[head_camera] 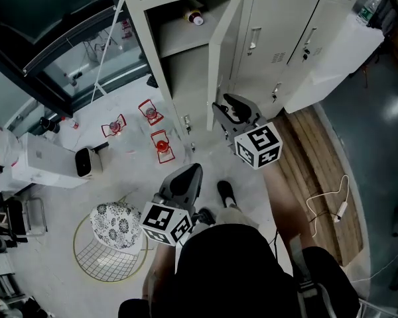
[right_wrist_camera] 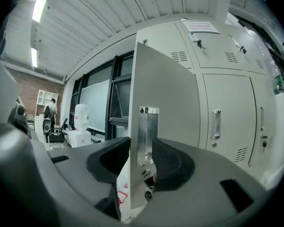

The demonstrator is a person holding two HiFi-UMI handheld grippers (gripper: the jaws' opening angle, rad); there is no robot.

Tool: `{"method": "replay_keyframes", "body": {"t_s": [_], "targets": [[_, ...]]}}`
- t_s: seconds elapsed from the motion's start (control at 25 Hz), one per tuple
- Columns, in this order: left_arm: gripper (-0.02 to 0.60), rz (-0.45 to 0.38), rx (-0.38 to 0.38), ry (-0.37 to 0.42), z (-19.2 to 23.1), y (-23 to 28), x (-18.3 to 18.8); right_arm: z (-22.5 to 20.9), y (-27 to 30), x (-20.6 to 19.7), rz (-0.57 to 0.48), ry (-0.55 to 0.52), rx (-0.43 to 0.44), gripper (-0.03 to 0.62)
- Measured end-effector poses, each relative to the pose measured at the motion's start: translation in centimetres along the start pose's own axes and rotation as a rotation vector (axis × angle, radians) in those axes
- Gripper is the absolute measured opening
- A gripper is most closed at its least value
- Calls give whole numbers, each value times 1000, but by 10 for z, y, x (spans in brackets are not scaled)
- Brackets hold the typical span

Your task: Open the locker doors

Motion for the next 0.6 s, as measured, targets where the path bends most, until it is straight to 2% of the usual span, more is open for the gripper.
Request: {"method": "replay_keyframes", "body": {"t_s": [0.6], "targets": [[17,17,-69,14,-14,-7,-9,-6,-39,-3,20,7,-131,111]]}}
Point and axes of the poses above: the fingertips, and each gripper's own axes: y forward along the fingers, z to its left, x out of its top, the point moved 9 cm from there along -y, backward along the fingers, and after that the axes turned 2 degrees about x, right-handed, at the moved point
